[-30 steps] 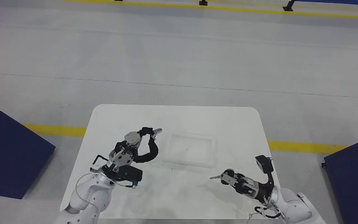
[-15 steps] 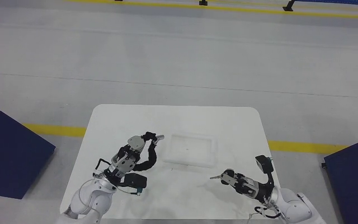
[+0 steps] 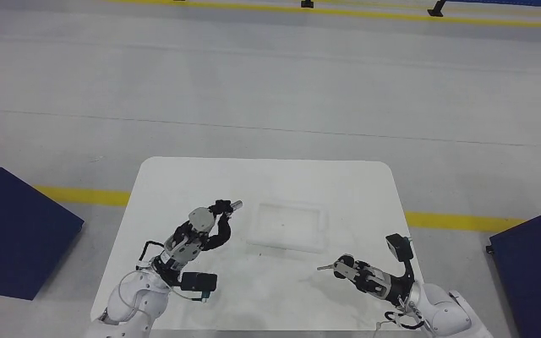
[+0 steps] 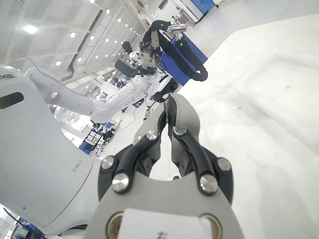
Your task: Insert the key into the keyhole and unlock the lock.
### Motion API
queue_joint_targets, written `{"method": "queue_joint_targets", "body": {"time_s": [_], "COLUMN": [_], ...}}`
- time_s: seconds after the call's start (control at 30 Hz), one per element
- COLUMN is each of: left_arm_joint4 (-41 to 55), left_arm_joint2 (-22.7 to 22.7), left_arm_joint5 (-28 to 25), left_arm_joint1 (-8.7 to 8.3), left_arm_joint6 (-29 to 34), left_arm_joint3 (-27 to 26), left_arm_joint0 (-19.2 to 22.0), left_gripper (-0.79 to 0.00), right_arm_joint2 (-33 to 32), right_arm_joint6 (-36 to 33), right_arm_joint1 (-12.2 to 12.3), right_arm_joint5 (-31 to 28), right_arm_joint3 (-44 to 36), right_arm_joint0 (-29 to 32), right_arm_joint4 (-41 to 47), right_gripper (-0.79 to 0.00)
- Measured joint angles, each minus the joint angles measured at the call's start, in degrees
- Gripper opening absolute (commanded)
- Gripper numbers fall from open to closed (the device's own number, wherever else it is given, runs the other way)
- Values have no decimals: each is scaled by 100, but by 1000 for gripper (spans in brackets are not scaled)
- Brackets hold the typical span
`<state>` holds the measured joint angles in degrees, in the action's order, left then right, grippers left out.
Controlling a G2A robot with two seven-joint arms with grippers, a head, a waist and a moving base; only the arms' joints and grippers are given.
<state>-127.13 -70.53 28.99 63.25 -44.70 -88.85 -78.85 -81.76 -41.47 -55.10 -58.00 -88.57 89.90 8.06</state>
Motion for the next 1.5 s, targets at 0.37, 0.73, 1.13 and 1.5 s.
{"method": "queue_joint_targets", "body": {"time_s": [0.37, 0.73, 1.13, 1.5], "left_arm_joint4": [299, 977, 1206, 2248], "left_arm_joint2": [112, 303, 411, 674], "left_arm_joint5": [140, -836, -1119, -1511], "left_arm_joint1": [21, 73, 145, 273], "left_arm_joint6": [-2132, -3895, -4179, -4332], "left_arm_joint3": [720, 1347, 1563, 1440], "left_arm_joint0": [649, 1405, 1604, 1486], "left_gripper": [-785, -785, -785, -785], "right_arm_joint2": [0, 0, 0, 0], "right_arm_joint6": [0, 0, 0, 0], "right_arm_joint1": [0, 0, 0, 0], "right_arm_joint5": [0, 0, 0, 0], "right_arm_joint3": [0, 0, 0, 0], "right_arm_joint0": [0, 0, 0, 0], "right_arm_joint4": [0, 0, 0, 0], "right_gripper": [-785, -785, -785, -785]}}
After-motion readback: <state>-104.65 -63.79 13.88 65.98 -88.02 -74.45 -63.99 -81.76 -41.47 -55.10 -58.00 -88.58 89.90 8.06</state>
